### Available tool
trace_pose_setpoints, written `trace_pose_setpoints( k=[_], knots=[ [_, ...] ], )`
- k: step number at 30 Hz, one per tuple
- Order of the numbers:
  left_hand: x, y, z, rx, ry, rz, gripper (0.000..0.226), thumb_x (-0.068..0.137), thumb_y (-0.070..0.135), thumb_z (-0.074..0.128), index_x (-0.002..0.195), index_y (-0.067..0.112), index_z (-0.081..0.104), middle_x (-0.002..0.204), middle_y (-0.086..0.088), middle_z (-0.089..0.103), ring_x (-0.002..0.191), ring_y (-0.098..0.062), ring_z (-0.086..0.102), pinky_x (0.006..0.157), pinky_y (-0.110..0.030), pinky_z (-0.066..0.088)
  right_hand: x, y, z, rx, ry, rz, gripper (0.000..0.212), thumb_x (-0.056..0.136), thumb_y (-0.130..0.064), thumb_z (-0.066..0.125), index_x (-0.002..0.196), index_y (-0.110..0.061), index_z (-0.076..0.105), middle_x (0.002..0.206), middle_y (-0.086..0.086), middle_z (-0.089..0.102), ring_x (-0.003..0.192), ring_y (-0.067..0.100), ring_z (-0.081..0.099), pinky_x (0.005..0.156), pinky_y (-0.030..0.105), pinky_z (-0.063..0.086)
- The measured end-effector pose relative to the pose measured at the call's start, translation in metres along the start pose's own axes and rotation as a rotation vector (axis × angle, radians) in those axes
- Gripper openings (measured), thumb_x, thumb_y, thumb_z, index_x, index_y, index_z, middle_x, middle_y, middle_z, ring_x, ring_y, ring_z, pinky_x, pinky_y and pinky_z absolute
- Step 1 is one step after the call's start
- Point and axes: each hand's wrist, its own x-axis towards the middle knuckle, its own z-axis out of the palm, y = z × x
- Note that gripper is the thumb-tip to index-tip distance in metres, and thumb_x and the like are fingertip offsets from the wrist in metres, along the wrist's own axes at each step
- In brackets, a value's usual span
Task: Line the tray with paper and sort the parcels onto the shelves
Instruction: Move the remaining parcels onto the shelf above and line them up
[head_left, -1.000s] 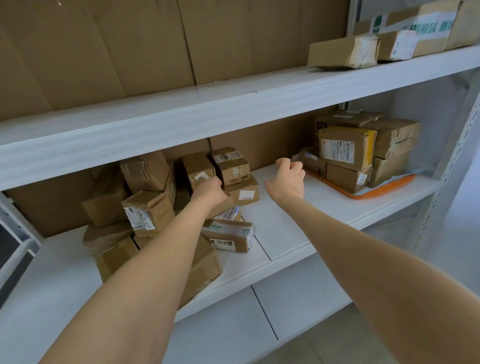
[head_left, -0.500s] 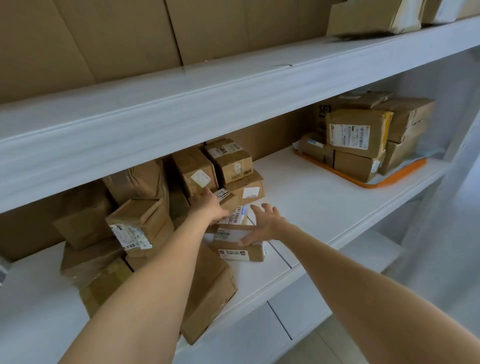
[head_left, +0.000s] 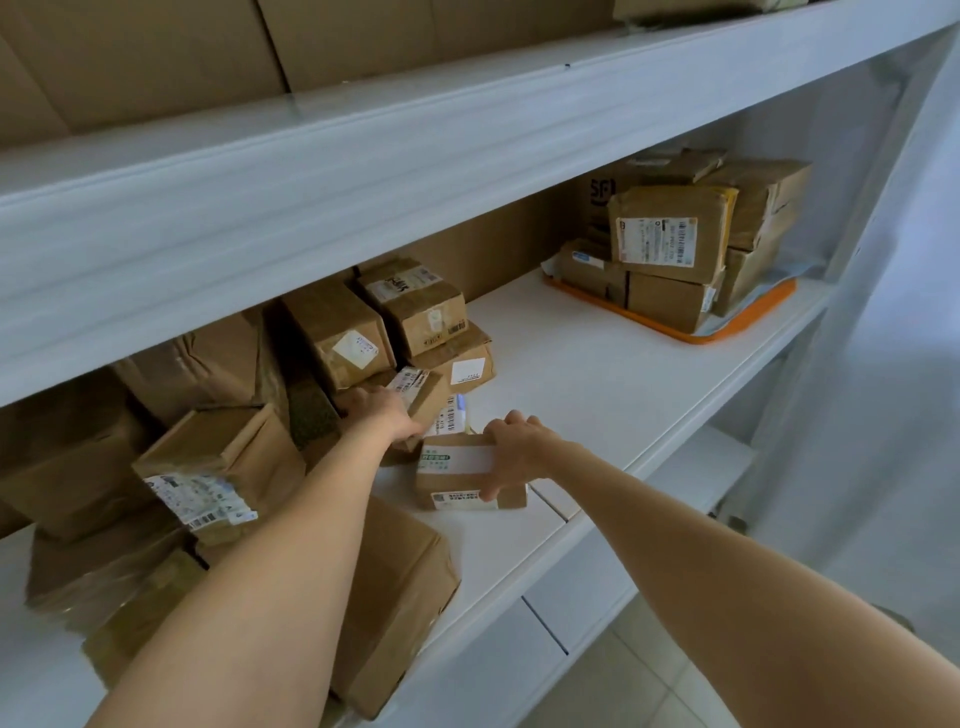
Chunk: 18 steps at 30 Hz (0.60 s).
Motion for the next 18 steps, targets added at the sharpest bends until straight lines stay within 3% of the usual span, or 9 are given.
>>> trace_pose_setpoints(
  k=[4,9,13,18],
  knots=[
    [-0.004,0.008,0.001,-0.009,-0.007,0.036,0.079,0.074,0.049,0.069,0.136,0.007,0.042,0.134,-0.015,0.044,0.129,-0.031,0.034,0.090,-0.036,0.044,-0.003,0.014,-0.005,0.023,0.040,0.088,0.089,0.062,-0.054,0.080,0.134,-0.018,0.042,0.124,0.006,0.041,0.118,0.028,0.041,0.093,0.038,0.044],
    [-0.010,0.016,0.000,-0.098,-0.015,0.036,0.089,0.068,0.049,0.074,0.137,0.005,0.039,0.133,-0.013,0.044,0.125,-0.029,0.039,0.083,-0.035,0.045,-0.008,0.034,-0.012,0.089,0.089,0.202,0.095,0.058,-0.055,0.083,0.132,-0.014,0.041,0.107,0.003,0.036,0.105,0.026,0.048,0.087,0.037,0.048],
    [-0.014,0.022,-0.001,-0.214,0.009,0.007,0.096,0.064,0.048,0.079,0.136,0.003,0.034,0.126,-0.011,0.048,0.116,-0.027,0.048,0.074,-0.032,0.043,-0.016,0.047,-0.020,0.251,0.193,0.339,0.096,0.053,-0.057,0.085,0.126,-0.016,0.039,0.100,0.002,0.046,0.095,0.023,0.055,0.085,0.037,0.054],
    [-0.015,0.035,0.003,-0.282,-0.047,0.038,0.108,0.064,0.052,0.080,0.139,-0.002,0.026,0.134,-0.014,0.043,0.123,-0.029,0.046,0.093,-0.036,0.045,-0.026,0.059,-0.016,0.385,0.276,0.445,0.088,0.056,-0.057,0.085,0.119,-0.018,0.037,0.088,-0.001,0.051,0.089,0.022,0.058,0.074,0.033,0.055]
  ],
)
